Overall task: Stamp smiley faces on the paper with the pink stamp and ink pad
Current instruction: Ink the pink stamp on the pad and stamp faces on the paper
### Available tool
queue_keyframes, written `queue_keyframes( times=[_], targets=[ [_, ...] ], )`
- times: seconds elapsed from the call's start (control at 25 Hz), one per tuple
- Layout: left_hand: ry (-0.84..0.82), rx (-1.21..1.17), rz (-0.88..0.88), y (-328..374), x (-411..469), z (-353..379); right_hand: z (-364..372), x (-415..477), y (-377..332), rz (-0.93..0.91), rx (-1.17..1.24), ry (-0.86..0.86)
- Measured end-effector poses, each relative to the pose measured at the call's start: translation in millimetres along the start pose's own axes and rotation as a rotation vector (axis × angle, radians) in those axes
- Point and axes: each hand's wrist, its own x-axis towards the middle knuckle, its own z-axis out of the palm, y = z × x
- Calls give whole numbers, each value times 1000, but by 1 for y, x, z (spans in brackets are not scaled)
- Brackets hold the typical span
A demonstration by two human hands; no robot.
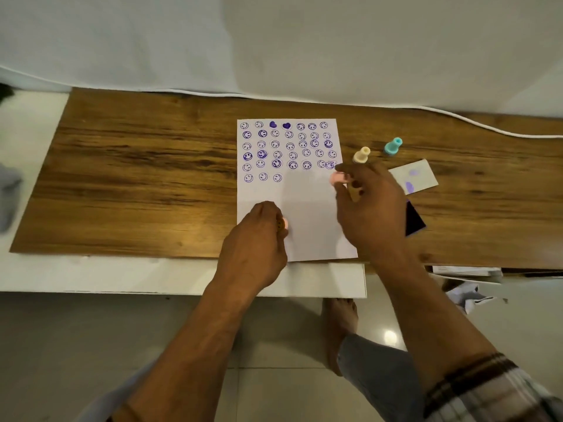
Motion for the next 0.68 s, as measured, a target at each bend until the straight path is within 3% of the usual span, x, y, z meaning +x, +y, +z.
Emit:
queue_keyframes(
  times=[0.16,0.68],
  targets=[
    [-34,52,-11,2,1,-1,48,13,-17,-88,35,-98],
    [-43,55,-29,1,3,0,75,27,-16,-210,-159,-37]
  ],
)
